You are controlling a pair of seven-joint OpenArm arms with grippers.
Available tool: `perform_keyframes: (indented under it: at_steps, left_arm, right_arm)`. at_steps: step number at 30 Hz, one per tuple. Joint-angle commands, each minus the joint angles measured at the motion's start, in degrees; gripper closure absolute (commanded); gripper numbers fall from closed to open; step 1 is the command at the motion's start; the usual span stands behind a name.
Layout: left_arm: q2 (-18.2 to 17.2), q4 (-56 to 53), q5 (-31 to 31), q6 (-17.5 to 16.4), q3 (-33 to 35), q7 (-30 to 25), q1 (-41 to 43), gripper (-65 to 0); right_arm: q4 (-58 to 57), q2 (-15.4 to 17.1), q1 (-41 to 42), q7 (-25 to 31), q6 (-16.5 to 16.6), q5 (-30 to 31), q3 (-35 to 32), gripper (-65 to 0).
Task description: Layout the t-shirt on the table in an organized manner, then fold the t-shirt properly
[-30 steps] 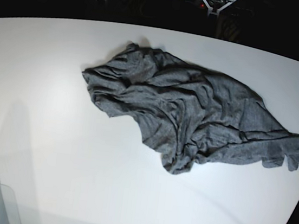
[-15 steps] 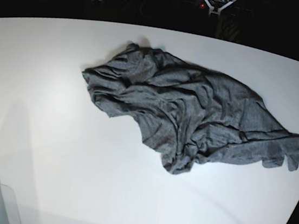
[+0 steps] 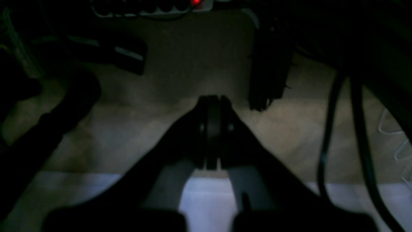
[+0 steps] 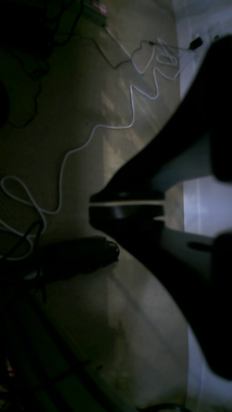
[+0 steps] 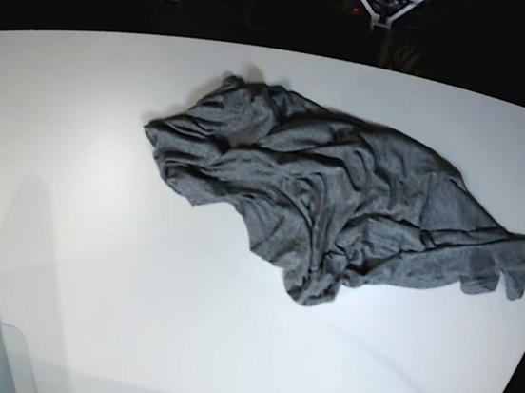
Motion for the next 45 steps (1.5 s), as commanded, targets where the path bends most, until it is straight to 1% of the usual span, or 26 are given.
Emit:
perform_keyframes:
  at_steps: [1,3,5,11,12,14,16,18,21,24,27,31,34,37,38,41,45]
  left_arm:
    - [-0.51,2.79,-0.05,0.34,-0.1,0.47,2.74,0.0]
    - [-1.47,9.21,-0.23,0.34,-0.1,0.56,6.61,0.0]
    - [-2.18,15.19,-2.25,0.34,-0.1,0.65,11.18,0.0]
    - [-6.83,27.23,-12.1,-0.01,-0.01,1.0,20.5,0.0]
    - [-7.63,29.17,-13.24,-0.01,0.08,1.0,22.08,0.0]
    - [-9.21,34.18,-14.74,-0.01,0.08,1.08,25.59,0.0]
    - [-10.79,40.42,-15.7,-0.01,-0.01,1.08,29.9,0.0]
    - [-12.11,47.01,-16.49,0.16,-0.01,1.08,34.65,0.0]
    - [-14.4,58.71,-17.73,0.34,-0.1,1.0,41.59,0.0]
    - [-15.63,69.87,-19.84,0.43,-1.59,1.0,47.49,0.0]
    - [-15.54,79.36,-20.27,0.43,-6.08,1.08,52.23,0.0]
    - [-13.69,88.77,-20.27,0.08,-10.74,1.08,55.84,0.0]
    - [-12.46,93.78,-20.27,-0.01,-13.81,1.08,57.33,0.0]
    - [-11.32,97.03,-20.27,-0.01,-16.36,1.08,58.74,0.0]
    - [-11.14,97.65,-20.27,-0.01,-16.8,1.08,58.74,0.0]
    - [-11.14,98.0,-20.27,-0.01,-17.51,1.08,58.74,0.0]
    - [-11.14,97.91,-20.27,-0.01,-17.51,1.08,58.74,0.0]
  right_arm:
    - [0.19,0.54,-1.49,0.16,0.3,-0.01,0.01,0.0]
    - [2.65,0.62,-3.16,0.25,0.3,-0.01,0.01,0.0]
    - [8.89,0.71,-7.38,0.08,0.3,-0.01,0.01,0.0]
    - [37.11,1.94,-24.61,-0.36,0.38,-0.01,0.36,0.0]
    - [41.77,2.03,-27.34,-0.36,0.38,-0.01,0.45,0.0]
    - [50.47,3.7,-32.61,-0.36,0.38,0.17,0.62,0.0]
    - [58.91,4.67,-37.27,-0.36,0.38,0.26,0.8,0.0]
    - [66.21,5.46,-41.14,-0.36,0.38,0.26,3.17,0.0]
    - [76.58,5.46,-45.54,-0.36,0.38,0.26,7.04,0.0]
    - [85.81,5.46,-48.44,-0.54,0.38,0.26,9.77,0.0]
    - [93.64,5.28,-48.97,-3.7,0.38,0.26,11.44,0.0]
    - [99.97,4.67,-45.63,-7.57,0.38,0.26,11.44,0.0]
    - [102.34,4.4,-42.02,-8.19,0.38,0.26,10.47,0.0]
    - [103.13,3.44,-37.71,-8.54,0.47,0.26,8.89,0.0]
    - [103.31,3.44,-35.96,-8.98,0.47,0.26,7.75,-1.0]
    - [103.31,3.26,-31.12,-11.26,0.47,0.26,4.67,-8.8]
    - [103.4,2.56,-24.09,-15.57,0.47,0.26,-2.19,-23.0]
